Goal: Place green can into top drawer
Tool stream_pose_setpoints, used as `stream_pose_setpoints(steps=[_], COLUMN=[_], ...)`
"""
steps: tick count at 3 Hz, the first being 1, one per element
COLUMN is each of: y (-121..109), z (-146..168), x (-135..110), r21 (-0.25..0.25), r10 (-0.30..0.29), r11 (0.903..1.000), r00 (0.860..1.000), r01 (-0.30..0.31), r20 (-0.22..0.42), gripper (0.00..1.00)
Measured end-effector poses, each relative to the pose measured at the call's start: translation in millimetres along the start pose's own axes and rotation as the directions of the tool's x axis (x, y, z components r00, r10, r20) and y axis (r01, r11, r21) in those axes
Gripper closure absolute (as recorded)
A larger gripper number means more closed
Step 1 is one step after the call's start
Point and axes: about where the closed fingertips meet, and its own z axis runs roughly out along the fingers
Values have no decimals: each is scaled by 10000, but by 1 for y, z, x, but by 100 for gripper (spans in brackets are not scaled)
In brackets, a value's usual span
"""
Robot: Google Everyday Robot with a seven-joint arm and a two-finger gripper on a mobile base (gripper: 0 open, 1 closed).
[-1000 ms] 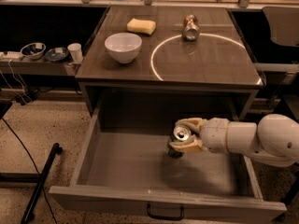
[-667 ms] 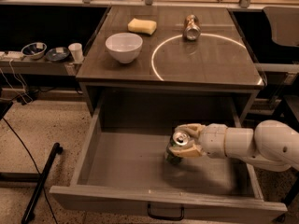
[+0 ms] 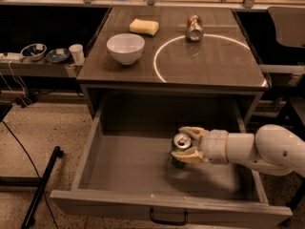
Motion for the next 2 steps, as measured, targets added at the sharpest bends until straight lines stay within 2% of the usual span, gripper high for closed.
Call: stream_pose_setpoints(steps=[1, 2], y=[-10, -29], z=[-15, -56], x=[-16, -51], r21=[286, 648], r10=[-252, -616], r11=[9993, 9964], r00=[9989, 9906], r01=[241, 540], r20=[386, 1221], gripper=[0, 0])
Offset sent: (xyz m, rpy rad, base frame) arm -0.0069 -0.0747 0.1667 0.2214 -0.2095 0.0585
